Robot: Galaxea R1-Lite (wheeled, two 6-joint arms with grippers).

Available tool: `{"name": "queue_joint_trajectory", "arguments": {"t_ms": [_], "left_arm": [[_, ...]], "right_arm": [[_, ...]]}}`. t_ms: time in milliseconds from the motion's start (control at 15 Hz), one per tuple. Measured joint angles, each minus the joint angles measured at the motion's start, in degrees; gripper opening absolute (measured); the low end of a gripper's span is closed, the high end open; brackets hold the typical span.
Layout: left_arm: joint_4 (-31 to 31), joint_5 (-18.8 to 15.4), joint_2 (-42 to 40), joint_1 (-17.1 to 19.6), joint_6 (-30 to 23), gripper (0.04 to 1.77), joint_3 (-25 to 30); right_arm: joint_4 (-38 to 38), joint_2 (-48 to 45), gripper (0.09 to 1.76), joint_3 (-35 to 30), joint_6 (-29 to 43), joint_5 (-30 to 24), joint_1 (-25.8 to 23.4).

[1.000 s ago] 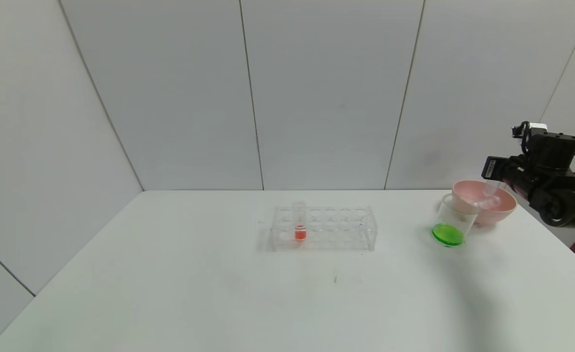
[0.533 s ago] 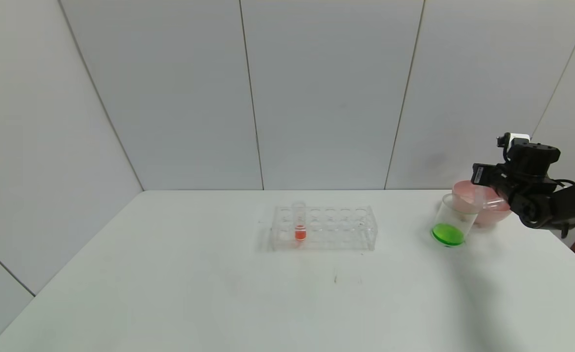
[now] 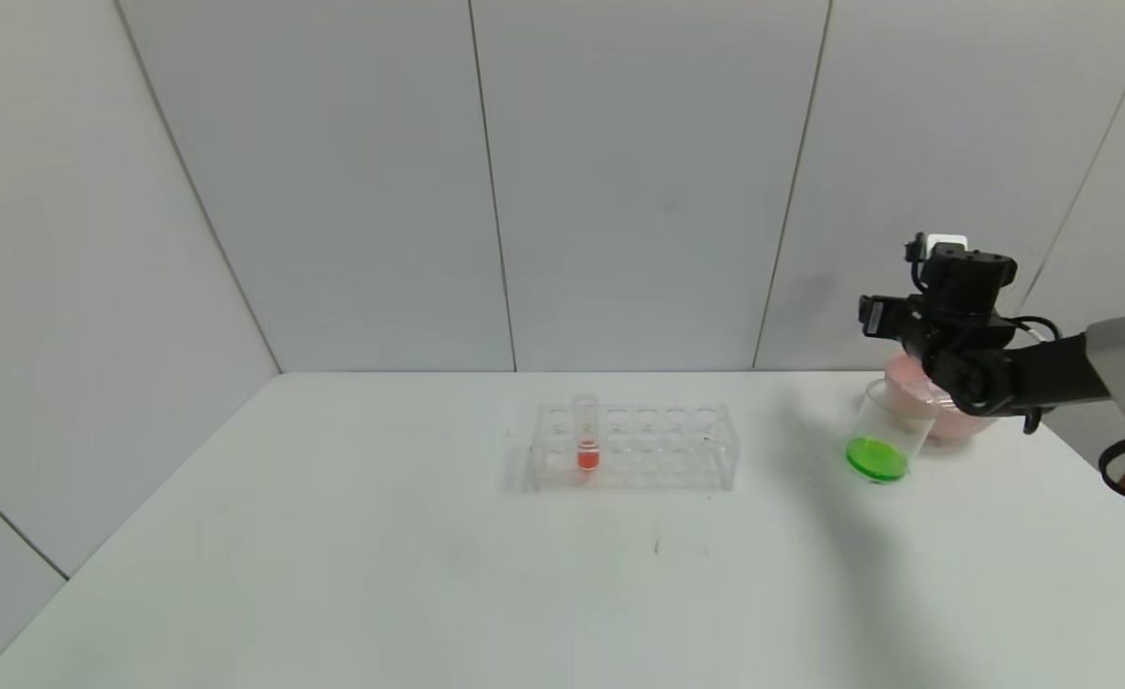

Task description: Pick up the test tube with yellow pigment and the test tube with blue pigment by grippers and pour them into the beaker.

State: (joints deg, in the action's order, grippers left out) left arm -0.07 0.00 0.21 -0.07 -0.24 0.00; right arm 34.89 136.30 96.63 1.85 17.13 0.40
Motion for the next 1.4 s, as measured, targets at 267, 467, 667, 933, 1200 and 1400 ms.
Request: {"name": "queue_joint_trajectory", "arguments": {"t_ms": [267, 467, 667, 933, 1200, 1400], "left_arm": [[0.00, 0.00, 0.00, -0.02, 0.02, 1.76, 0.00], [0.00, 0.00, 0.00, -0.02, 0.00, 1.76, 0.00], [0.00, -0.02, 0.00, -0.02, 0.00, 1.76, 0.00], [0.00, 0.00, 0.00, -0.02, 0.00, 1.76, 0.00], [0.00, 0.00, 0.00, -0.02, 0.00, 1.76, 0.00], [0.00, 0.00, 0.00, -0.02, 0.00, 1.76, 0.00]], "right_arm": [[1.37, -5.88, 1.57, -7.50, 0.30, 0.63, 6.40], [3.91, -13.02, 1.62, -16.92, 1.38, -0.82, 10.01], [8.85, -21.11, 1.65, -27.65, 1.49, -3.21, 12.08], [12.85, -33.60, 1.67, -39.58, 1.49, -7.31, 10.62], [13.58, -45.64, 1.69, -48.40, 1.40, -11.63, 3.82], [14.19, -56.26, 1.69, -55.21, 1.26, -13.30, 0.01]]}}
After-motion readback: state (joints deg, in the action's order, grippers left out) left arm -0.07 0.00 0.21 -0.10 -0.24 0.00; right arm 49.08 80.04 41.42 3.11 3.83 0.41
